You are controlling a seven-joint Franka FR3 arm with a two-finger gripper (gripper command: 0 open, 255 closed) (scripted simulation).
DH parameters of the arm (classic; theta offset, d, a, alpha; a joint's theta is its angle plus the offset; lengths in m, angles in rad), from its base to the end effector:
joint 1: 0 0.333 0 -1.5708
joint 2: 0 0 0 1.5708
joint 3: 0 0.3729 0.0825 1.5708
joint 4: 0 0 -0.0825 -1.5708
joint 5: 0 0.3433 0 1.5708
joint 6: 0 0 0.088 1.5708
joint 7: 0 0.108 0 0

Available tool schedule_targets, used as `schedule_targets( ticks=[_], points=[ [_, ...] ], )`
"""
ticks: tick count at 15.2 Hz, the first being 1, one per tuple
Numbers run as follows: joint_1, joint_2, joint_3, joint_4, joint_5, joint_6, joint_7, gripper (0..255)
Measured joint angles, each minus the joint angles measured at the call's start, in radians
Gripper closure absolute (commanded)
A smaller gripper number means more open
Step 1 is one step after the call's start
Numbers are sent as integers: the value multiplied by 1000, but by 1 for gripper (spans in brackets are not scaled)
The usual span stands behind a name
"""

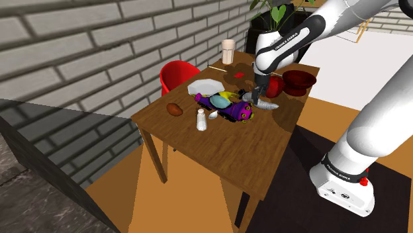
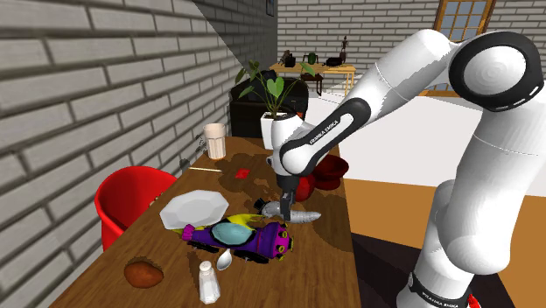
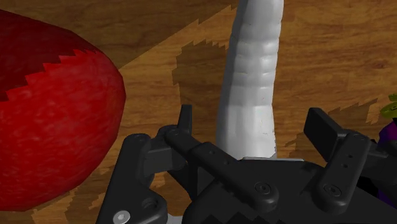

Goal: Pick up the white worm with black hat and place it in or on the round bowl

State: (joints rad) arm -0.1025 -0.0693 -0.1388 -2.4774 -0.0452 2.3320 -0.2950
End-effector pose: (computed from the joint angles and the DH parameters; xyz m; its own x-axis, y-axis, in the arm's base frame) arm 0.4145 -0.1033 0.3963 0.9931 0.0866 -0.0795 0.0866 -0.9962 -0.0026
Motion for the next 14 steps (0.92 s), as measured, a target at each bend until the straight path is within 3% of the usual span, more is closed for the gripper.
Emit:
schedule_targets(
  ticks=[6,7,14],
  points=[
    [0,4,0,-4,0,9,0,0],
    [0,4,0,-4,0,9,0,255],
    [0,4,0,-4,0,8,0,255]
  ],
)
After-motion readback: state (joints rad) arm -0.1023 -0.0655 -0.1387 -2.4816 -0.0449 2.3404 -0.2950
